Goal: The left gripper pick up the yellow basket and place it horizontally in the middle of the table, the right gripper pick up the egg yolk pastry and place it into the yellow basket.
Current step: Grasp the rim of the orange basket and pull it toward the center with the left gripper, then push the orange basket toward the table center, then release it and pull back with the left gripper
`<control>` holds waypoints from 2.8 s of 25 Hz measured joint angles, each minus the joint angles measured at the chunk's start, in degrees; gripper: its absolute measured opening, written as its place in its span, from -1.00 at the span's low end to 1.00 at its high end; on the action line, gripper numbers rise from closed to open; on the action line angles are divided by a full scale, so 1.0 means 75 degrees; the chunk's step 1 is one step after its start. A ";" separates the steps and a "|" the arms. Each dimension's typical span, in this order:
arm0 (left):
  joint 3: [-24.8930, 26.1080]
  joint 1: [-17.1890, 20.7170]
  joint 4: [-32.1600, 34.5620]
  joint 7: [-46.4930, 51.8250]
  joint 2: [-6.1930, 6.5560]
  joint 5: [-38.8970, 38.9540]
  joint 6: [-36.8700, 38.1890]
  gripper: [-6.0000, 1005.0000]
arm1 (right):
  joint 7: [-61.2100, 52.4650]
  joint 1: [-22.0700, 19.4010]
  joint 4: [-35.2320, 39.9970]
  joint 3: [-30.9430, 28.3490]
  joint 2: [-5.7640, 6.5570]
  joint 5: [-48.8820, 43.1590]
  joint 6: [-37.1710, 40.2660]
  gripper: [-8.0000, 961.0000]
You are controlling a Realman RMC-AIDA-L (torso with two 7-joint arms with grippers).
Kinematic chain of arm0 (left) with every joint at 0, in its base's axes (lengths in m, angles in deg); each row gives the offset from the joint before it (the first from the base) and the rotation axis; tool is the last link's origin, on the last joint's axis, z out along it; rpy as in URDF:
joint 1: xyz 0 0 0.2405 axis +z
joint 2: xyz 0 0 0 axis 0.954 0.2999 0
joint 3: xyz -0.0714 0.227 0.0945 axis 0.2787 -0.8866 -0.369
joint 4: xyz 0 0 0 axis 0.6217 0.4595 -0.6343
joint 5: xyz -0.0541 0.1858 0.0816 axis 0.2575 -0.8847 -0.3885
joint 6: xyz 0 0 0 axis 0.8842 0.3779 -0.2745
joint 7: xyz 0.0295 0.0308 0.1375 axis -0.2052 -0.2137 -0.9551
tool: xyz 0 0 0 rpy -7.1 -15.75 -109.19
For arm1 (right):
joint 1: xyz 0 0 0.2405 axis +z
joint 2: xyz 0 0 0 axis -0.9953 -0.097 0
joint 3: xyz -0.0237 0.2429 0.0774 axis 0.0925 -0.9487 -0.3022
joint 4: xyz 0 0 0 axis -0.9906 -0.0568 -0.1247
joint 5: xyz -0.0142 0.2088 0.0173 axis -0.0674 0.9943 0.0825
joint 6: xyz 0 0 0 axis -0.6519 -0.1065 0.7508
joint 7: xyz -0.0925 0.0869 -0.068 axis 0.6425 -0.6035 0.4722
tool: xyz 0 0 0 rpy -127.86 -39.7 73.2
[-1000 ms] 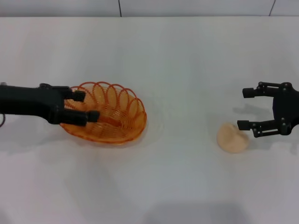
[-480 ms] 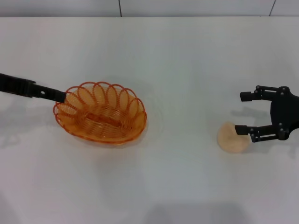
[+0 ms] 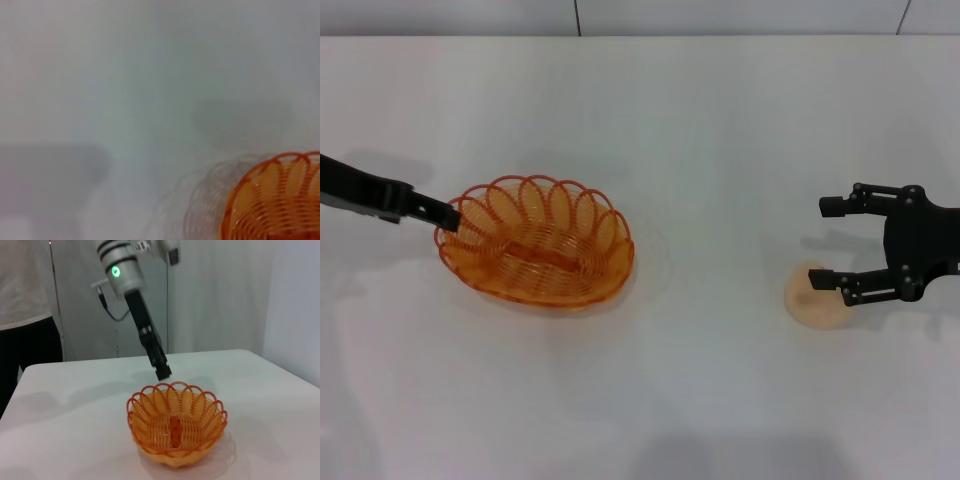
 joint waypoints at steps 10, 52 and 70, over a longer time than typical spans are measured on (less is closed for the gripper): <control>-0.0334 -0.0363 -0.1231 -0.0029 -0.0125 -0.0421 -0.1007 0.75 | 0.0040 -0.0005 0.0001 0.0027 -0.0039 -0.0005 0.0008 0.74; -0.0379 -0.0438 -0.0630 0.1272 -0.0361 0.0821 -0.0322 -0.80 | 0.0140 -0.0112 0.0346 -0.0034 -0.0056 -0.0082 0.0039 0.70; -0.1166 -0.0329 -0.1430 0.3337 -0.0495 0.1734 -0.0917 -0.73 | 0.0445 -0.0434 0.0638 -0.0043 -0.0128 -0.0080 0.0166 0.68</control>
